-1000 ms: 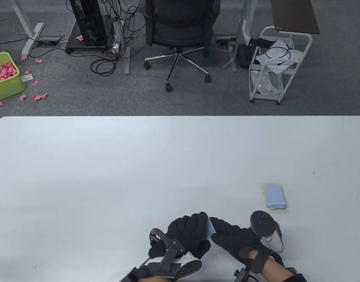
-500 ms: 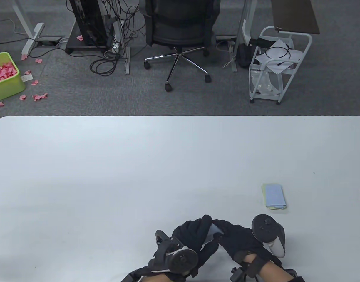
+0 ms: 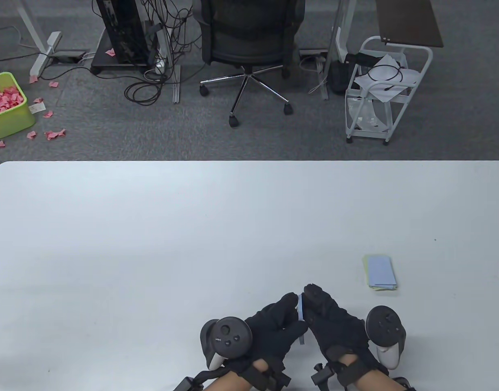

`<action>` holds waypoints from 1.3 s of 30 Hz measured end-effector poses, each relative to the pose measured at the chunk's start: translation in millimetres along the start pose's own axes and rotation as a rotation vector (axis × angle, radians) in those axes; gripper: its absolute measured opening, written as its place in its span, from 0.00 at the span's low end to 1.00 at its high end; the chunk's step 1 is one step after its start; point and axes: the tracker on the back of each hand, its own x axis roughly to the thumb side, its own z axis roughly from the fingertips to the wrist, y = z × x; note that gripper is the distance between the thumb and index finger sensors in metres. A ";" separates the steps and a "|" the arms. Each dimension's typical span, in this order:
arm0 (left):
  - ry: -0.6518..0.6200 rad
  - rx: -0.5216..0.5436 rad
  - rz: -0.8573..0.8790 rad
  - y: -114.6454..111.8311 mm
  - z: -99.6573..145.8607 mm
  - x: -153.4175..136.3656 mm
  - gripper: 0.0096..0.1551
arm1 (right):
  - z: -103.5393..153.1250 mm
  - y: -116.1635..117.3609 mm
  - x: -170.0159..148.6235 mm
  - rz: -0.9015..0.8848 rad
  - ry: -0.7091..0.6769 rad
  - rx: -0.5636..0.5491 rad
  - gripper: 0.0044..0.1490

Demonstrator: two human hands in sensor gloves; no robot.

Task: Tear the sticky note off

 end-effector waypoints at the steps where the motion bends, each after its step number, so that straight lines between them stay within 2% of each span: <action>1: 0.030 0.001 0.039 0.3 0.8 -3.0 0.48 | 0.5 1.8 1.1 -0.017 -0.013 0.011 0.32; 5: 0.092 -0.080 0.159 0.4 3.0 -13.6 0.51 | 1.6 6.0 4.6 -0.015 -0.079 0.078 0.30; 8: 0.086 -0.074 0.319 -1.9 5.3 -23.8 0.51 | 2.8 7.9 8.3 0.011 -0.142 0.119 0.30; 12: 0.123 -0.051 0.542 -3.0 6.5 -35.4 0.51 | 5.9 11.6 18.4 0.141 -0.307 0.168 0.34; 17: 0.157 -0.072 0.543 -2.5 9.3 -36.9 0.53 | 12.2 15.4 28.4 0.397 -0.477 0.159 0.45; 28: 0.187 -0.126 0.641 -8.9 10.0 -38.9 0.52 | 11.4 14.7 27.4 0.389 -0.469 0.167 0.45; 39: 0.195 -0.166 0.635 -9.4 10.0 -40.0 0.52 | 9.7 8.7 23.6 0.335 -0.441 0.186 0.45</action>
